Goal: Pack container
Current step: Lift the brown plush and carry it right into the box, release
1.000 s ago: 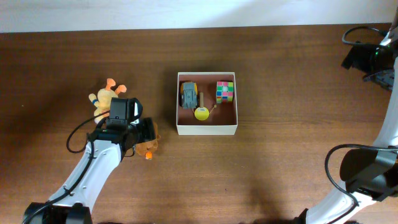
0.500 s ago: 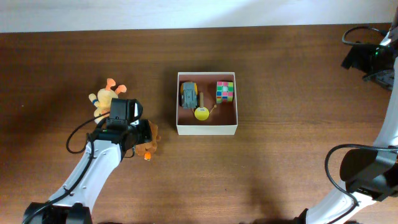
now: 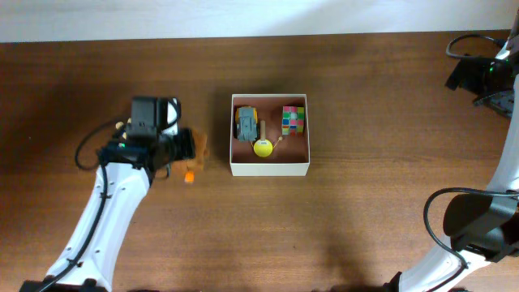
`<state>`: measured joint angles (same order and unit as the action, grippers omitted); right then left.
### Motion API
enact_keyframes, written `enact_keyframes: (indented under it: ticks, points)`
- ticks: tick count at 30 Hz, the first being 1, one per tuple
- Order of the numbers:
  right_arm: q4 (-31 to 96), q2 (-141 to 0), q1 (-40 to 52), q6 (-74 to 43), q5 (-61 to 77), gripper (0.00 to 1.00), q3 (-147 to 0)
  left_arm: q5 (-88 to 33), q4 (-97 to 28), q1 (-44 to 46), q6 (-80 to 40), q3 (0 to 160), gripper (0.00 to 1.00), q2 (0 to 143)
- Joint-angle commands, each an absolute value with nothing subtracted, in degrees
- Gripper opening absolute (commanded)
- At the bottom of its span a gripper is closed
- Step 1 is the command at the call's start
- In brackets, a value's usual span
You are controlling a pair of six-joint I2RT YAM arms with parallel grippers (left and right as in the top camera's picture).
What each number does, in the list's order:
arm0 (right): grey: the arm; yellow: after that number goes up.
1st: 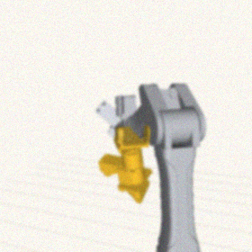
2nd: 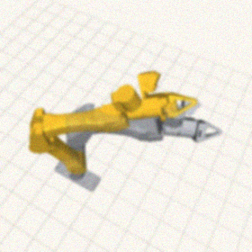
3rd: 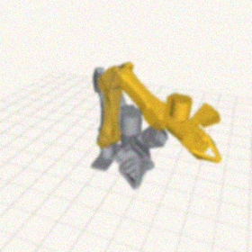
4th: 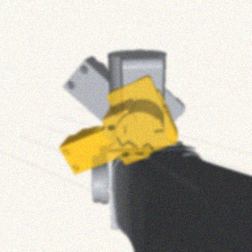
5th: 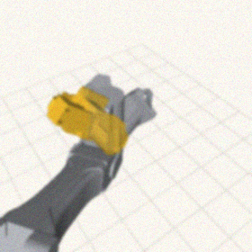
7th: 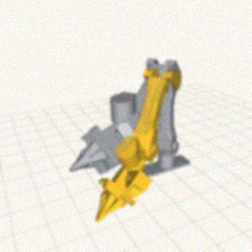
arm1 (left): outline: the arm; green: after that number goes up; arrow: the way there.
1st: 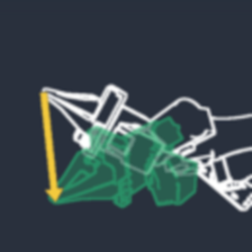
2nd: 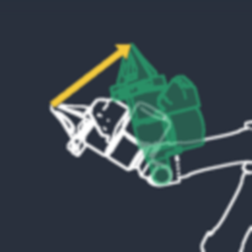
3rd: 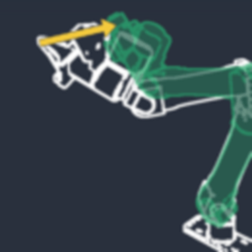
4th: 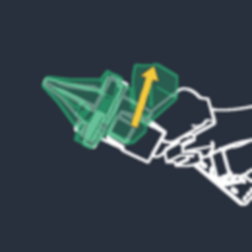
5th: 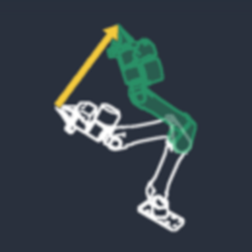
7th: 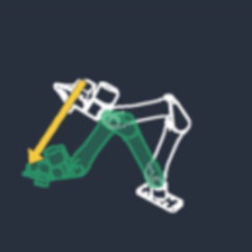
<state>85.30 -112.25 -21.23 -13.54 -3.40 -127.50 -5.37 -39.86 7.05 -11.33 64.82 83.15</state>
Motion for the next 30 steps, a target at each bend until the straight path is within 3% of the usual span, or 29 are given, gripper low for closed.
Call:
enact_keyframes:
  ticks: [1, 10, 18, 30]
  points:
    - [85.3, -112.3, -21.4, -14.0, -3.5, 0.99, -127.6, -16.2, -41.8, 9.1, 1.2, 72.2, 0.02, 83.1]
    - [85.3, -112.3, -21.4, -14.0, -3.5, 0.99, -127.6, -18.9, -39.2, 23.0, 14.9, 74.5, 0.02, 83.3]
    - [85.3, -112.3, -21.4, -14.0, -3.5, 0.99, -127.6, -6.0, -30.6, 32.9, 15.4, 74.5, 0.02, 86.5]
    - [85.3, -112.3, -21.4, -14.0, -3.5, 0.99, -127.6, -5.9, -25.6, 35.6, 24.2, 74.5, 0.02, 96.7]
